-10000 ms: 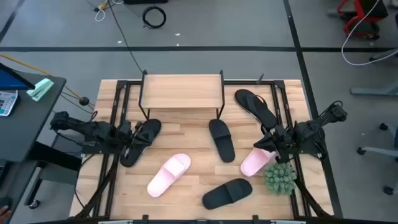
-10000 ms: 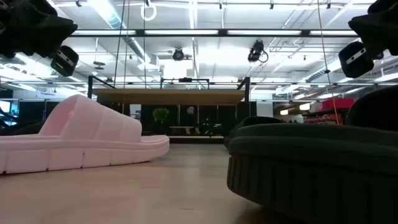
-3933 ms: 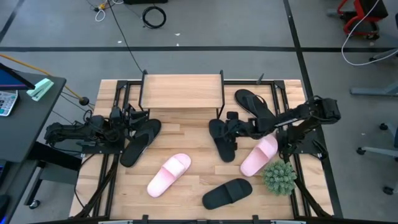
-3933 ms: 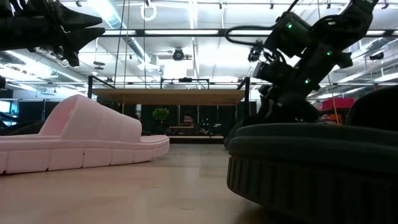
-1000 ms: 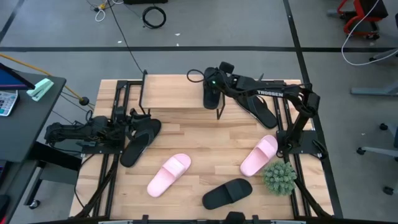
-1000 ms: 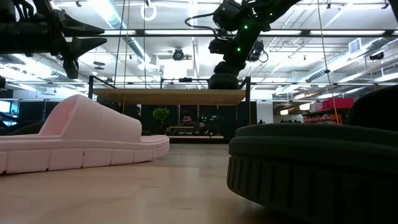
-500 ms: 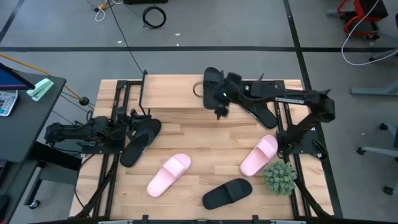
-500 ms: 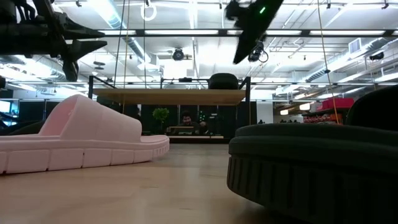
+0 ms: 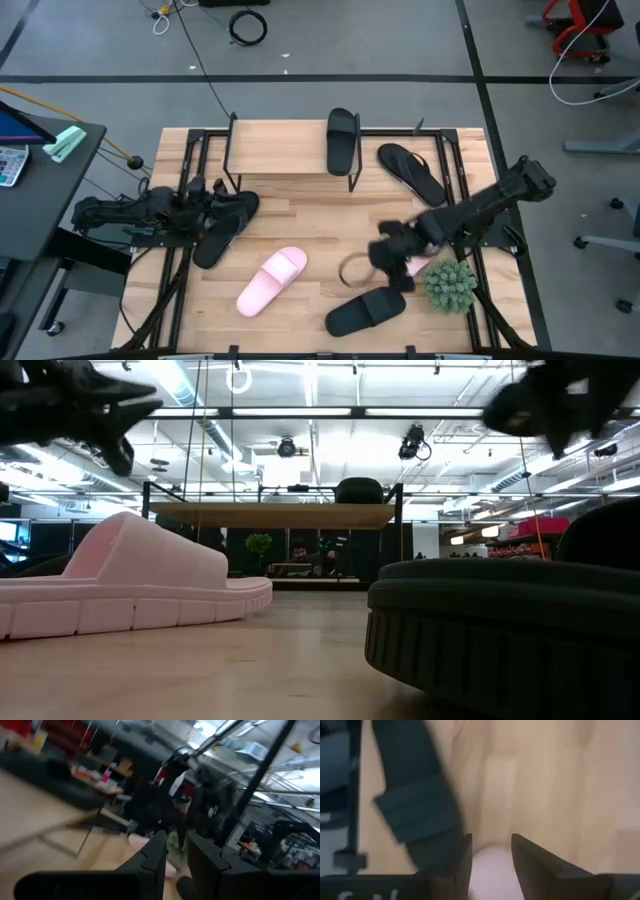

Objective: Pick and place slides into the shelf
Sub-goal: Put the black slide on the shelf

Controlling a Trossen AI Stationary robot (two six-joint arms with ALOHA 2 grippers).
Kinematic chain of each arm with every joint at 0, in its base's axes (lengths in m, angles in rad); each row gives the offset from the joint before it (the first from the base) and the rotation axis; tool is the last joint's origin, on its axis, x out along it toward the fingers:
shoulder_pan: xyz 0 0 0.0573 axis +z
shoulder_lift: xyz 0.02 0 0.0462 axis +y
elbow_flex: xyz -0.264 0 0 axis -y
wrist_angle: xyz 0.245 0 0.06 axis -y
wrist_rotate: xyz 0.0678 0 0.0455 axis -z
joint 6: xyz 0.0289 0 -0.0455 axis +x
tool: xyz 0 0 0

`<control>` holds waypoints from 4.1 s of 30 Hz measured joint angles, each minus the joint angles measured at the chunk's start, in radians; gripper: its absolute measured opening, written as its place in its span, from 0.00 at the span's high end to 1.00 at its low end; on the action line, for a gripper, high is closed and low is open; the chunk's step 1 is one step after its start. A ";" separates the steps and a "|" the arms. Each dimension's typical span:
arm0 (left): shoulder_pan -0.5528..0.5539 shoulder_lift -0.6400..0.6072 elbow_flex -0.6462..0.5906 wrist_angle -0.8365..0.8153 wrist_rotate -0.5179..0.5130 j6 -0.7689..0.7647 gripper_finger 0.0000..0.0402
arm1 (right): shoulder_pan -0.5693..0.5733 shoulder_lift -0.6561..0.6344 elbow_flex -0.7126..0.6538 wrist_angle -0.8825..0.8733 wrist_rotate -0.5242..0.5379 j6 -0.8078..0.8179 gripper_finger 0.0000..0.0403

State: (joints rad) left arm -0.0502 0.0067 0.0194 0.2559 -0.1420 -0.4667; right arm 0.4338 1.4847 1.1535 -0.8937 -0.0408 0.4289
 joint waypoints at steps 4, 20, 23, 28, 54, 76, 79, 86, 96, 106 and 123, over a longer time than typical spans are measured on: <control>0.000 0.000 0.001 0.057 0.009 0.134 0.80 | 0.070 -0.002 -0.066 0.113 -0.001 0.098 0.65; 0.001 0.417 0.449 -0.265 0.009 0.397 0.80 | 0.048 -0.001 -0.155 0.272 0.208 0.386 0.65; 0.001 0.574 0.581 -0.387 0.009 0.403 0.80 | 0.056 -0.001 -0.155 0.272 0.245 0.489 0.65; -0.019 0.788 0.730 -0.584 0.009 0.477 0.80 | 0.085 -0.001 -0.155 0.276 0.287 0.680 0.65; -0.257 1.510 0.800 -0.037 0.142 0.740 0.79 | 0.286 0.152 -0.153 0.285 0.082 1.109 0.68; -0.258 1.547 0.866 -0.052 0.140 0.714 0.82 | 0.153 0.186 -0.154 0.587 0.180 0.799 0.68; -0.258 1.547 0.866 -0.054 0.140 0.713 0.81 | 0.105 0.199 -0.154 0.598 0.163 0.758 0.68; -0.262 1.547 0.866 -0.078 0.140 0.713 0.80 | 0.099 0.188 -0.154 0.589 0.014 0.807 0.68; -0.262 1.547 0.866 -0.090 0.140 0.680 0.82 | 0.235 0.188 -0.154 0.509 0.071 1.010 0.68; -0.269 1.547 0.866 -0.092 0.140 0.653 0.81 | 0.296 0.187 -0.153 0.417 0.125 1.211 0.68; -0.269 1.547 0.865 -0.092 0.140 0.632 0.81 | 0.327 0.188 -0.169 0.558 0.256 1.272 0.68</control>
State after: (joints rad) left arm -0.3191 1.5532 0.8848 0.1638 -0.0021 0.1650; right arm 0.7607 1.6730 0.9849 -0.3354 0.2154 1.7006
